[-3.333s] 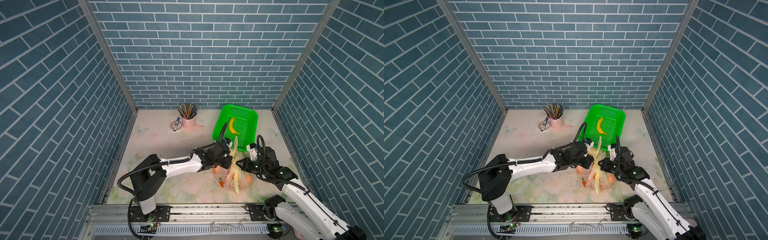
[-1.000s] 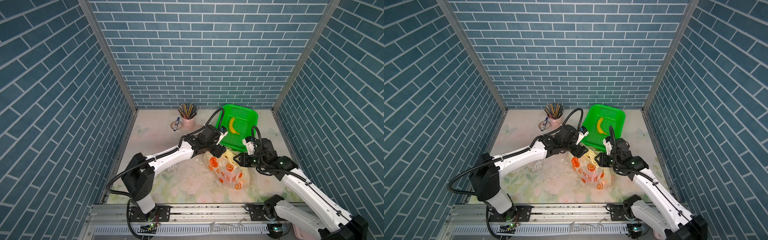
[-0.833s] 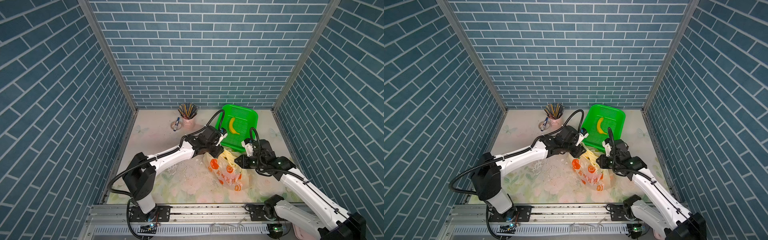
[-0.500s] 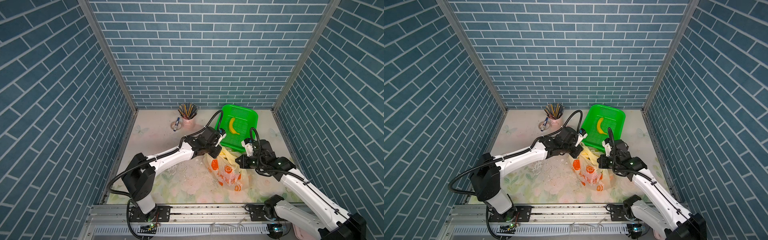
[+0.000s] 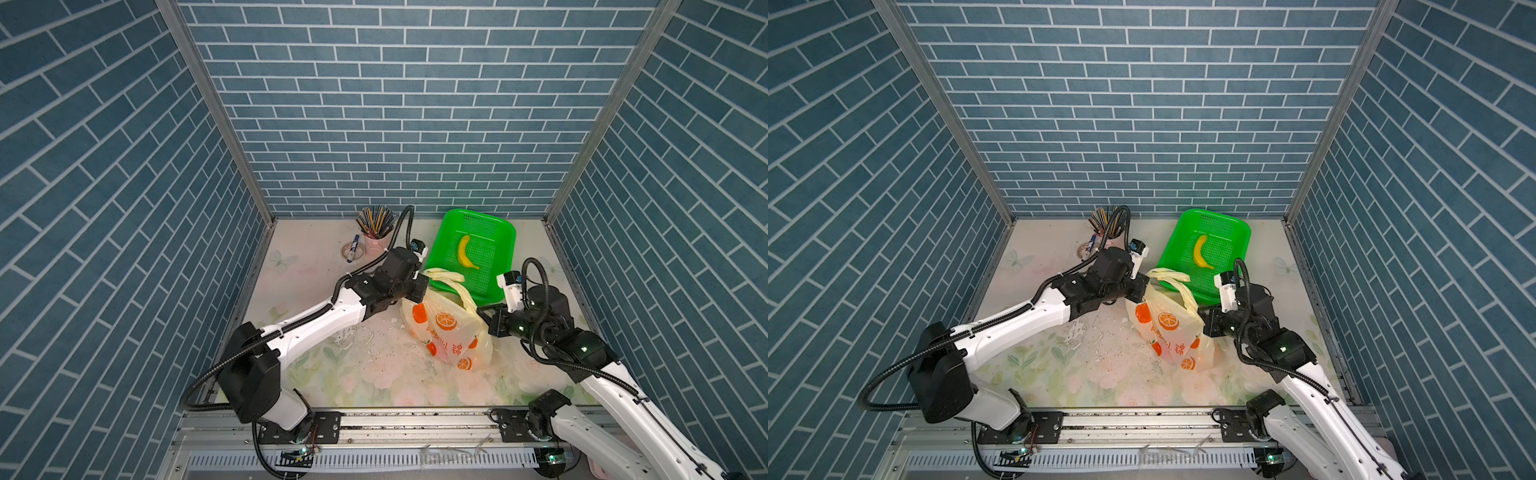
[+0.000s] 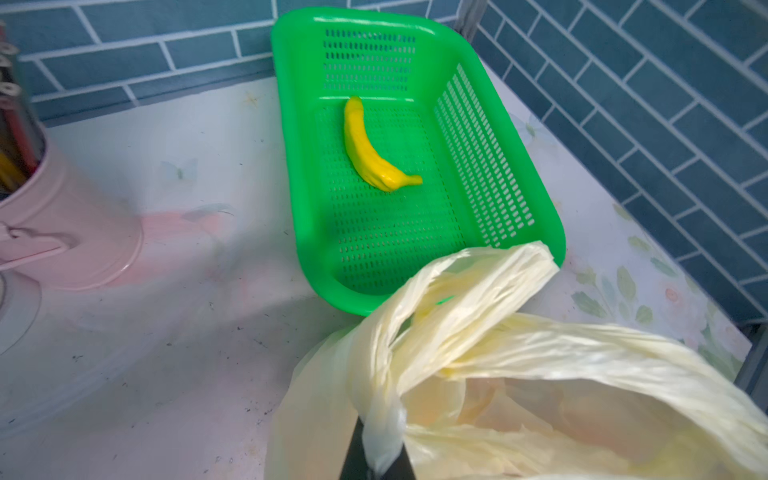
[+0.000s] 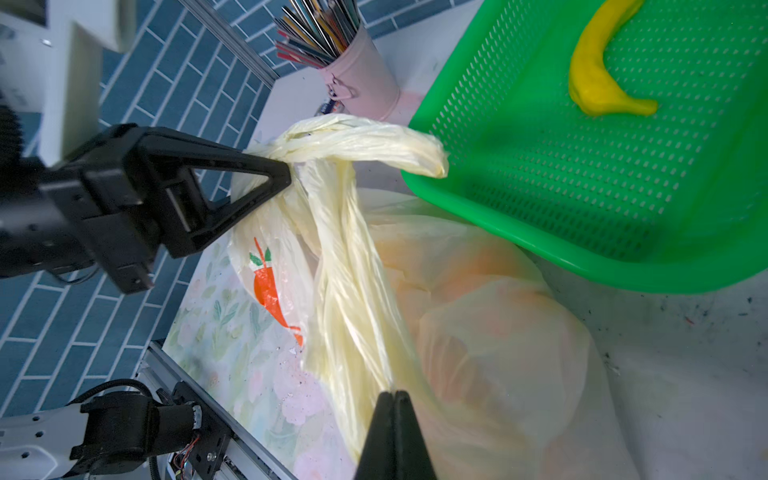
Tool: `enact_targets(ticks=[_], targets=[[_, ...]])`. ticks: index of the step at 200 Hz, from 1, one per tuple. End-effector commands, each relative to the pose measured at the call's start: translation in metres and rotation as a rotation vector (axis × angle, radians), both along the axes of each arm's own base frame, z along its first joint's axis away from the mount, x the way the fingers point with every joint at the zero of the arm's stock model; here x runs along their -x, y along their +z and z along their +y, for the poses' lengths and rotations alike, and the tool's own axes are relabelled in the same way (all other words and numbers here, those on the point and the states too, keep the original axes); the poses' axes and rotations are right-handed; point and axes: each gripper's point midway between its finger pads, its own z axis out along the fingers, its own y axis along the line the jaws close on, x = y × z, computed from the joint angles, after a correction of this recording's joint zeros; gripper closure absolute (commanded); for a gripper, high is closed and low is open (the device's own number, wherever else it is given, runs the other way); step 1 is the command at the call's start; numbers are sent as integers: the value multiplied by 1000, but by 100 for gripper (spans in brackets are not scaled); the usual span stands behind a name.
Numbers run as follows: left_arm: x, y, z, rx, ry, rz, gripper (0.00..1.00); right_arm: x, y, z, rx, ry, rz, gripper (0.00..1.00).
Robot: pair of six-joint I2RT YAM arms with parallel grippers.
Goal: Untie the knot of the plastic bag and take out the fruit
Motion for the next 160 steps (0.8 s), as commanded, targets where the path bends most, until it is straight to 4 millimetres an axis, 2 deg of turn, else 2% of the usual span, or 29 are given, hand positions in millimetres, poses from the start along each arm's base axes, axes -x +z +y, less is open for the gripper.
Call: enact_targets(ticks=[1, 33, 66, 97, 125, 144, 160], targets=[[-22, 34, 23, 162, 142, -49, 95, 4, 30, 15, -147, 55, -88, 100], [-36, 50, 36, 260, 181, -56, 95, 15, 49, 33, -295, 152, -166, 100], [-52, 62, 33, 287, 172, -73, 95, 31, 47, 54, -326, 265, -166, 100], [-65, 73, 19, 306, 134, -85, 93, 55, 31, 92, -289, 416, -142, 100], [-70, 72, 7, 331, 100, -66, 89, 77, -1, 124, -181, 540, -111, 100], [-69, 67, 4, 340, 91, -50, 88, 79, -12, 135, -146, 570, -64, 100], [-65, 64, 7, 341, 93, -46, 86, 73, -16, 136, -119, 543, -56, 90]])
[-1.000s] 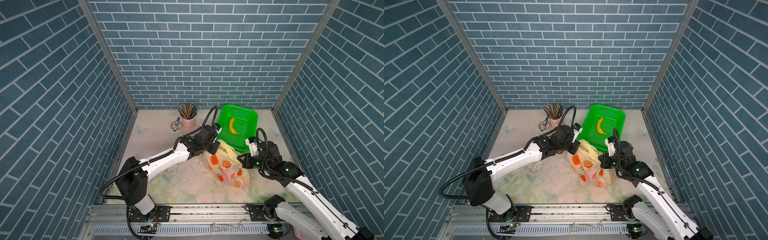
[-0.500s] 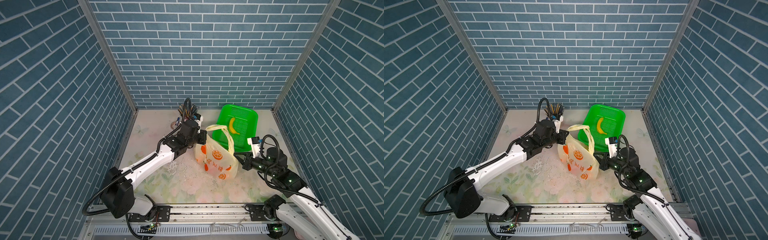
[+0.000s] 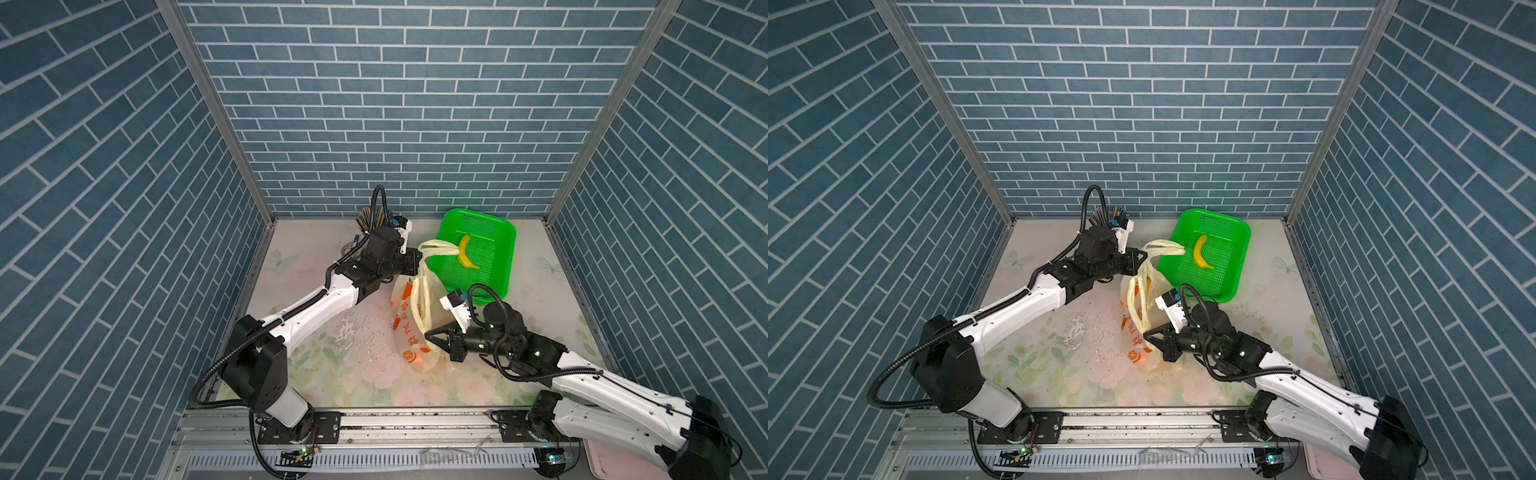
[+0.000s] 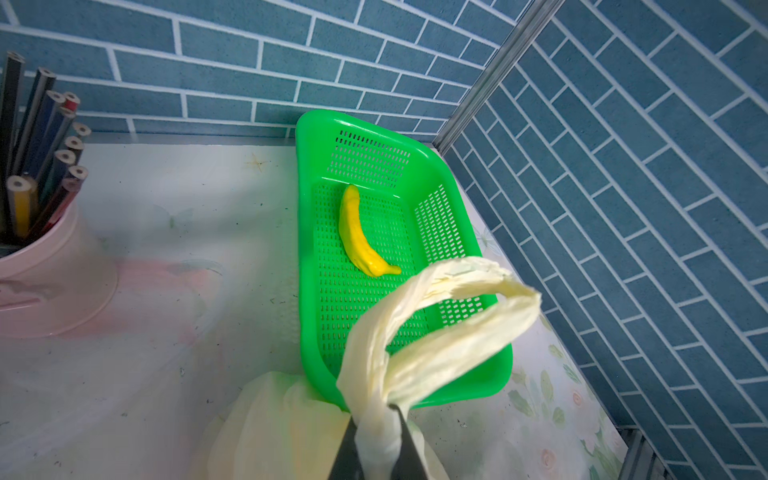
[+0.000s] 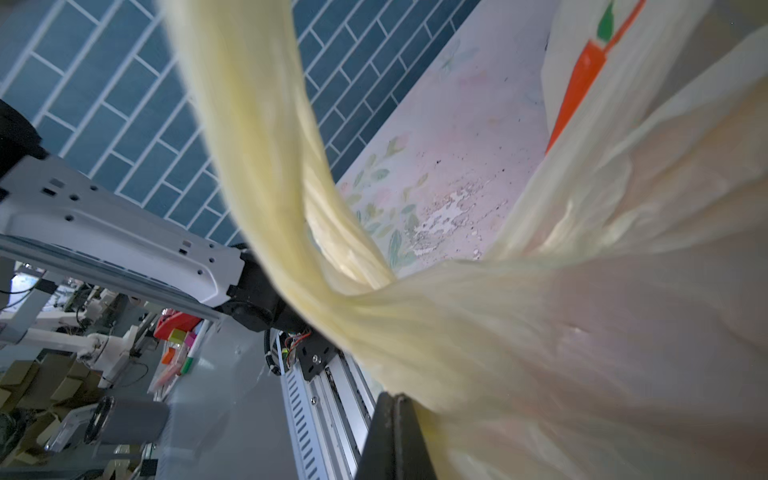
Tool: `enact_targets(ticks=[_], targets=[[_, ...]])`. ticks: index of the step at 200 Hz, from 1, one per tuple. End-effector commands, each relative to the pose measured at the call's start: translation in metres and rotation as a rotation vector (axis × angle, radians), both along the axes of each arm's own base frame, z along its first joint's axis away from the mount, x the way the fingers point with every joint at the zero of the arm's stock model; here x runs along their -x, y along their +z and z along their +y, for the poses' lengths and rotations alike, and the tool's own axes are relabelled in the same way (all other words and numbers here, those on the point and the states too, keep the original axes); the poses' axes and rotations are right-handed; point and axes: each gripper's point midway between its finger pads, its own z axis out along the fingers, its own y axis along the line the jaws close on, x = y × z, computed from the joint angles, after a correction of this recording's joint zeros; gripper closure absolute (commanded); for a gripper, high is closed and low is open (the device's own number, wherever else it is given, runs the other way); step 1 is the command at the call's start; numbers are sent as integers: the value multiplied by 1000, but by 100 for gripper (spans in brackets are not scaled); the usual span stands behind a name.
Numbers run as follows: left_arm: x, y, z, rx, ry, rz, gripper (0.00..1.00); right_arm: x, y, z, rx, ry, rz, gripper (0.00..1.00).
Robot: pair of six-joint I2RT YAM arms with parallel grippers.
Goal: Untie the knot of the plastic bag and take out the fruit
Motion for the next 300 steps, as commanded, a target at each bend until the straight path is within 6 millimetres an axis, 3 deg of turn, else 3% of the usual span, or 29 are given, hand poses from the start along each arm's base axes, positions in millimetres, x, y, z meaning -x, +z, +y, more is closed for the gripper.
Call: enact_targets(ticks=[1, 35, 61, 86, 115, 137, 174, 214, 263, 300], targets=[[-13, 26, 6, 70, 39, -69, 86, -2, 6, 6, 18, 14, -39, 89], [0, 29, 16, 88, 54, -74, 76, -13, 22, -4, 41, -56, -104, 70], [10, 37, 26, 112, 76, -80, 65, -26, 45, -19, 26, -163, -177, 60], [22, 44, 37, 124, 99, -78, 62, -41, 74, -35, -22, -292, -240, 51], [39, 48, 53, 145, 141, -50, 62, -60, 100, -59, -87, -473, -270, 46], [51, 37, 63, 168, 173, 28, 62, -78, 110, -77, -120, -606, -227, 46], [71, 12, 55, 207, 133, 167, 61, -114, 96, -90, -78, -717, -45, 46], [83, -1, 26, 233, 74, 185, 60, -138, 75, -70, -50, -667, 40, 45], [75, -24, 5, 153, 61, 172, 31, -151, 46, -41, 3, -575, 108, 31], [70, -35, 0, 104, 53, 167, 30, -152, 32, -25, 6, -511, 148, 30]])
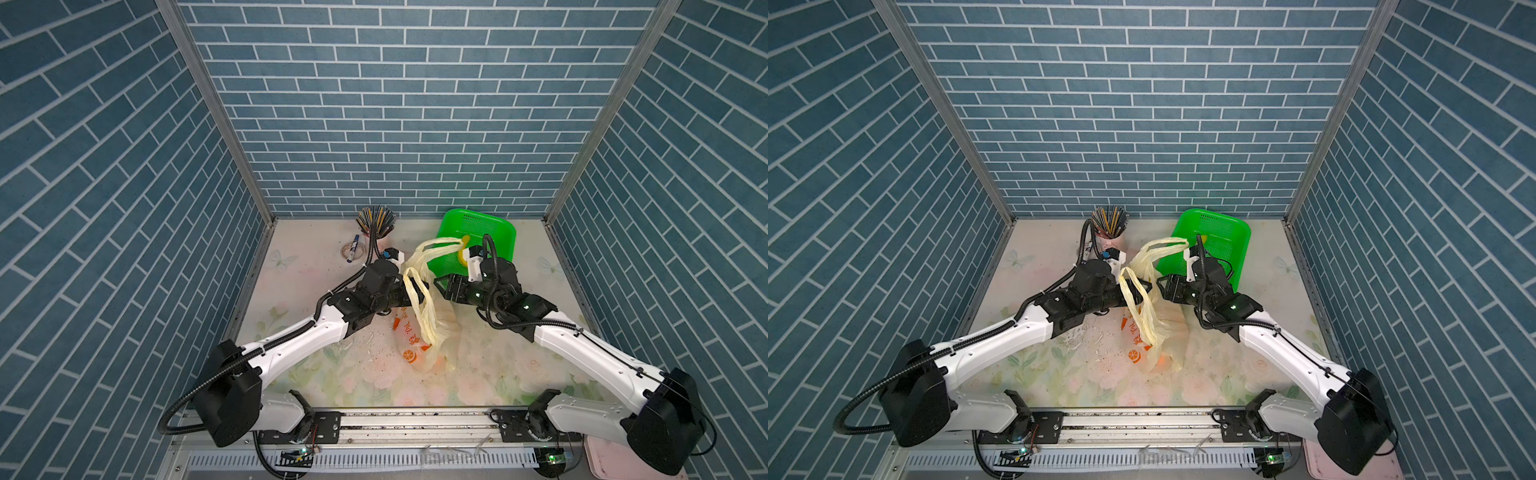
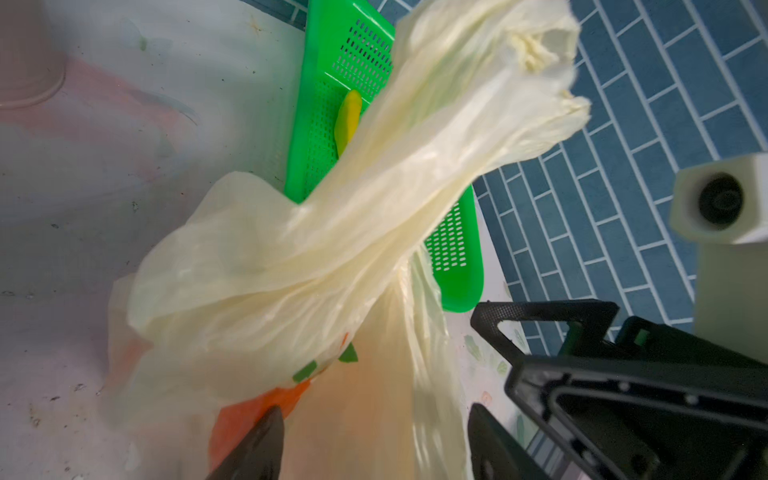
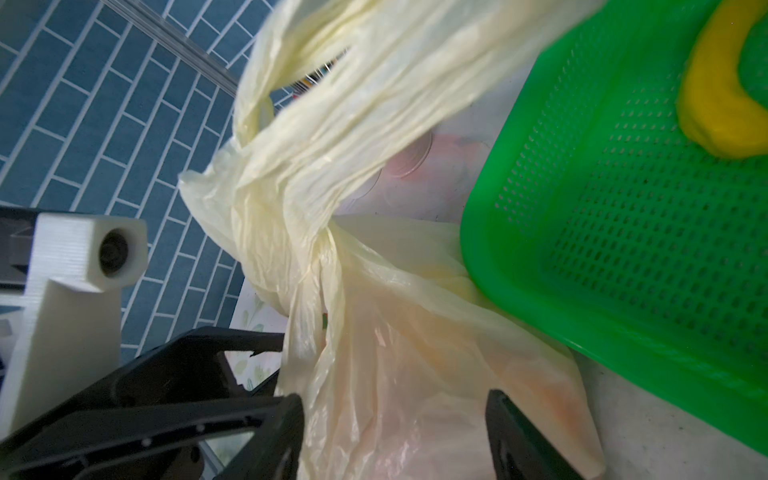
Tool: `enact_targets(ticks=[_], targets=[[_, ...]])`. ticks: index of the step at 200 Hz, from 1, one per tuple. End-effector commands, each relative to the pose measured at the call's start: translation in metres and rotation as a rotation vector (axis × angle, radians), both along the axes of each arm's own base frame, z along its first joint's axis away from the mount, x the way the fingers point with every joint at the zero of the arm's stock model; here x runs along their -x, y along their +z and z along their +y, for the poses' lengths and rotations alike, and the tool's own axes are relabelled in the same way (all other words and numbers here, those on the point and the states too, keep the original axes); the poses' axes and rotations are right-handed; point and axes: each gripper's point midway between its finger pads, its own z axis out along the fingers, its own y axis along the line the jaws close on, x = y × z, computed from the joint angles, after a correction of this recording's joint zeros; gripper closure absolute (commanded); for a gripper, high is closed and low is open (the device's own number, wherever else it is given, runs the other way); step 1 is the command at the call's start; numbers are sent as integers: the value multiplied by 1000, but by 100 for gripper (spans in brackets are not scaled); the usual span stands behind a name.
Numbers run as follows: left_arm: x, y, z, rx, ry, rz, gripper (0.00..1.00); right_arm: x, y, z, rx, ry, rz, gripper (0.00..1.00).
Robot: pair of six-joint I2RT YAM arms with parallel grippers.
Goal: Untie the knot of the plastic bag and take out the fruit
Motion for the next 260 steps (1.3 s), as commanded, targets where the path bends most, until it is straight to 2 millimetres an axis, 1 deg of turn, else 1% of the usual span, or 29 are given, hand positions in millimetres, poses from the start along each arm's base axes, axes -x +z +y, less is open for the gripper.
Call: enact_targets(ticks=[1, 17, 34, 61, 66, 82, 85, 92, 125, 156, 164, 189, 220, 252, 260], targets=[[-8, 13, -4, 0, 6, -60, 31, -2, 17, 17, -73, 58, -12, 30], [-7, 9, -7, 3, -12, -53, 41, -3, 11, 24, -87, 78, 18, 30], [-5, 4, -11, 8, -32, -38, 48, -3, 3, 32, -104, 105, 52, 31], [-3, -2, -14, 11, -48, -21, 69, -6, -7, 40, -111, 117, 91, 33], [-3, -3, -14, 10, -49, -19, 73, -7, -8, 41, -111, 116, 96, 35], [-2, -3, -14, 11, -57, -20, 83, -8, -13, 43, -113, 119, 108, 49], [-2, -3, -14, 10, -57, -20, 84, -8, -13, 43, -112, 119, 108, 50], [-2, -3, -13, 8, -55, -20, 87, -8, -15, 43, -111, 116, 111, 58], [-1, 3, -11, 8, -53, -35, 99, -7, -17, 42, -114, 117, 104, 80], [1, 8, -5, 6, -37, -51, 100, -7, -15, 33, -100, 86, 71, 98], [1, 10, -2, 4, -27, -58, 100, -8, -14, 29, -92, 74, 62, 100], [2, 16, 11, -13, 4, -80, 100, -9, -16, 13, -55, 24, 43, 100], [5, 24, 28, -30, 43, -105, 100, -8, -16, -10, -51, -35, 36, 100], [7, 26, 48, -59, 87, -110, 100, -6, -14, -33, -59, -96, 14, 100], [7, 26, 54, -65, 98, -110, 100, -4, -13, -35, -67, -99, 12, 100]])
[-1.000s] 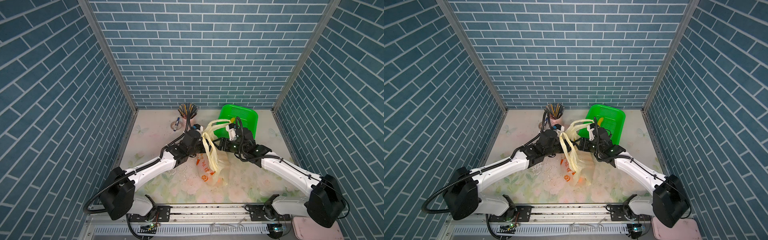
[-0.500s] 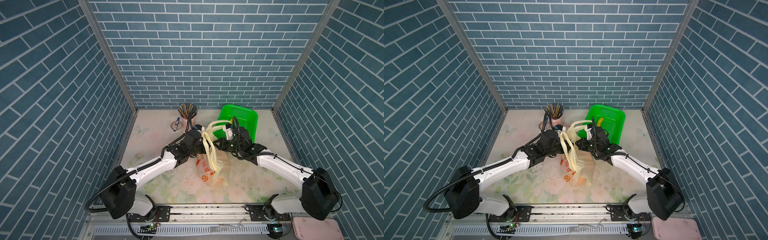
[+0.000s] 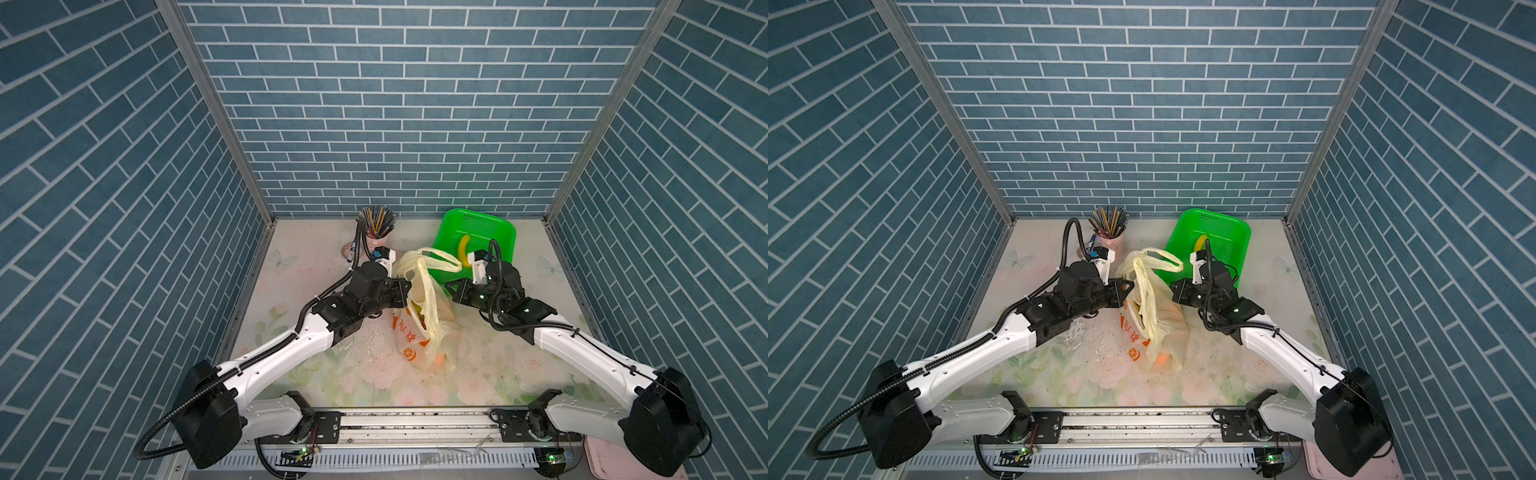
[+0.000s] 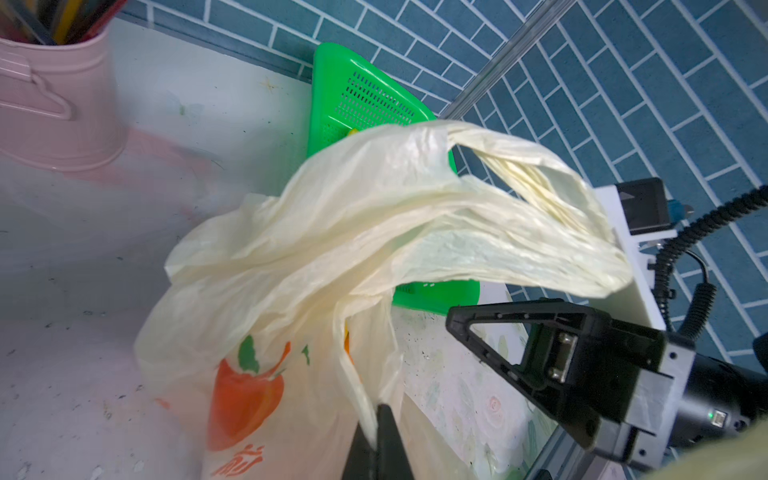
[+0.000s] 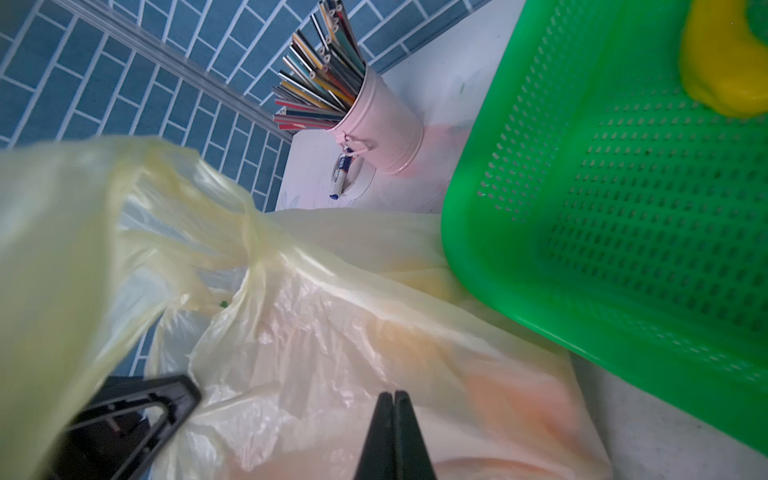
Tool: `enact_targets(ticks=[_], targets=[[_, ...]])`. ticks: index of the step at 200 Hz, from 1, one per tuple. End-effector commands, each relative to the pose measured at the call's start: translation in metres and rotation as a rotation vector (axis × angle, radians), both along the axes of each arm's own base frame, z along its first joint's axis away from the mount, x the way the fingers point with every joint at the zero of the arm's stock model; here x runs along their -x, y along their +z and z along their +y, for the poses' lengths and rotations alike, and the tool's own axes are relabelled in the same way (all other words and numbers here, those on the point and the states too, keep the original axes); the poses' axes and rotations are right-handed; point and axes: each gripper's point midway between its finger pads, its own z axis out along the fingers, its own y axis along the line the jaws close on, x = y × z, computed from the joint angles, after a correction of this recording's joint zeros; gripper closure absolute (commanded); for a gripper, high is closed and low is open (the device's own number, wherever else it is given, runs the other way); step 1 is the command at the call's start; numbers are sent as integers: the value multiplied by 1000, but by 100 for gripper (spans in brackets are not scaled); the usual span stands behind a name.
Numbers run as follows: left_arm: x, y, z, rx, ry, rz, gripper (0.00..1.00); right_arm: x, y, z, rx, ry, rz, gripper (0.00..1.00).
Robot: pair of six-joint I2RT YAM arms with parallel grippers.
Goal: Untie the knot of the plastic bag and take out the fruit
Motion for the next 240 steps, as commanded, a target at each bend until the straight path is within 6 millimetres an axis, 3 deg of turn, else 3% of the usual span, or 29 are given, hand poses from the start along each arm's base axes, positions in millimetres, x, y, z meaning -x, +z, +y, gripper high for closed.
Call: enact_targets(ticks=[1, 13, 39, 55, 82, 107, 146, 181, 210, 222, 240], targets=[[-2, -4, 23, -49, 67, -8, 100, 1, 4, -15, 3, -46, -22, 100], [-1, -3, 29, -49, 75, -14, 100, 5, 13, -11, -20, -11, -39, 100], [2, -2, 31, -42, 70, -13, 100, 16, 34, 16, -96, 137, -35, 63], [3, -2, 29, -34, 56, -12, 100, 22, 44, 36, -121, 230, -31, 50], [3, -1, 25, -22, 43, -12, 100, 36, 61, 73, -173, 400, -52, 41], [2, 1, 21, -11, 30, -16, 100, 50, 60, 99, -168, 539, -31, 35], [0, 5, 18, -9, 22, -25, 100, 73, 39, 124, -89, 688, 7, 33], [0, 3, 17, -6, 20, -22, 100, 73, 2, 117, -2, 668, 69, 35], [1, 6, 16, 8, 14, -20, 100, 65, -2, 112, 32, 614, 37, 42], [2, 5, 16, 9, 13, -13, 92, 63, 2, 114, 22, 614, 20, 48], [5, 3, 18, 8, 16, -3, 68, 60, 0, 112, 40, 597, 18, 62]])
